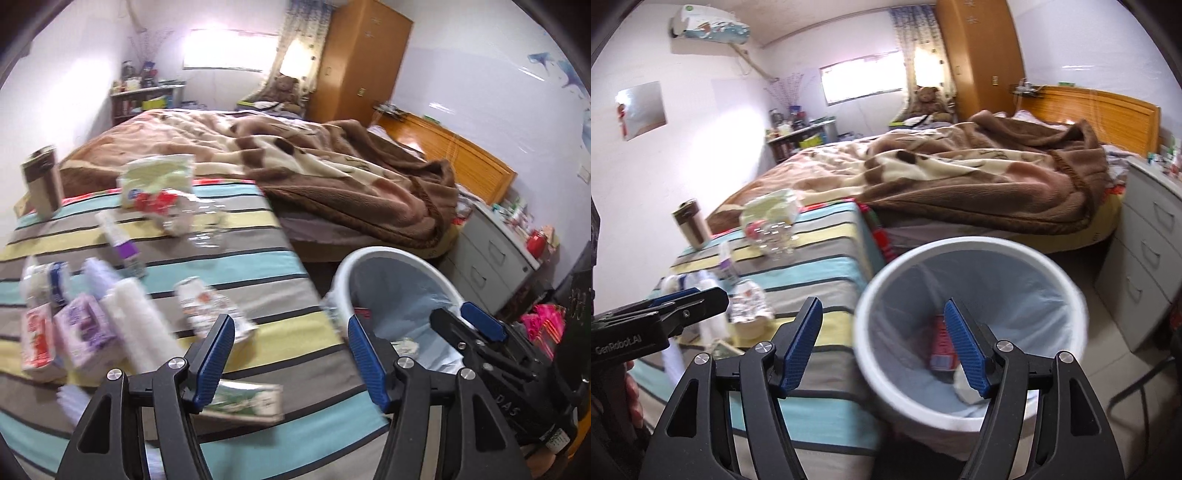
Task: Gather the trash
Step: 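Grasp the strawberry milk carton with the left tool while the right tool grasps the green-and-white box, then carry the carton and box over the white bin and open both tools to drop them, then grasp the purple grape milk carton with the left tool while the right tool grasps the patterned paper cup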
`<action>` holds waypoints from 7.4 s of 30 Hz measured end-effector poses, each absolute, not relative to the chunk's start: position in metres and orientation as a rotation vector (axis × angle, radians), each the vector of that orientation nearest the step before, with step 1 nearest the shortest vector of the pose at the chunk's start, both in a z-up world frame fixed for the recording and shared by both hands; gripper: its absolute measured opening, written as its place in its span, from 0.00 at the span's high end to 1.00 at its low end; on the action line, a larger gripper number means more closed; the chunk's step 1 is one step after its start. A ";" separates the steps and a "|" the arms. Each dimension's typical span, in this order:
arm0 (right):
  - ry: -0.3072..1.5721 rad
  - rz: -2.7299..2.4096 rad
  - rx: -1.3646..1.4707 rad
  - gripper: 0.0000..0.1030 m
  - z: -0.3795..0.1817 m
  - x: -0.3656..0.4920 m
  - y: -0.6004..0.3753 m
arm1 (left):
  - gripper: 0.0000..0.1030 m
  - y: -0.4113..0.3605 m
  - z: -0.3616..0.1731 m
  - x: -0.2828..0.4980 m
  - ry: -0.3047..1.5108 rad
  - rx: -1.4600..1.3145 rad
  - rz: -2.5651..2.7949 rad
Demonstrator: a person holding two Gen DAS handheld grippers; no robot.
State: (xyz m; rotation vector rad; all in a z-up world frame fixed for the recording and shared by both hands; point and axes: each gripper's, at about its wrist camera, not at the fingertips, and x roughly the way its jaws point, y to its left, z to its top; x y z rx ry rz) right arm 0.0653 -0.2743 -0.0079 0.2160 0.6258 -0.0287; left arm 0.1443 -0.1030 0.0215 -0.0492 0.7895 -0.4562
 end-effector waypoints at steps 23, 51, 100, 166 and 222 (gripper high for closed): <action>0.779 0.297 0.045 0.31 -0.042 0.089 -0.177 | 0.38 0.068 -0.018 0.157 0.848 -0.183 -0.123; 0.875 0.347 -0.001 0.50 -0.052 0.092 -0.151 | 0.28 0.107 -0.062 0.209 0.956 -0.183 0.012; 0.645 0.192 0.150 0.63 -0.006 0.062 -0.219 | 0.44 0.033 0.020 0.135 0.763 -0.141 -0.187; 0.711 -0.206 0.243 0.40 -0.025 0.051 -0.360 | 0.35 -0.247 -0.001 0.139 0.858 0.070 -0.665; 0.820 0.253 0.037 0.27 -0.038 0.139 -0.184 | 0.33 0.041 -0.021 0.180 0.877 -0.218 -0.109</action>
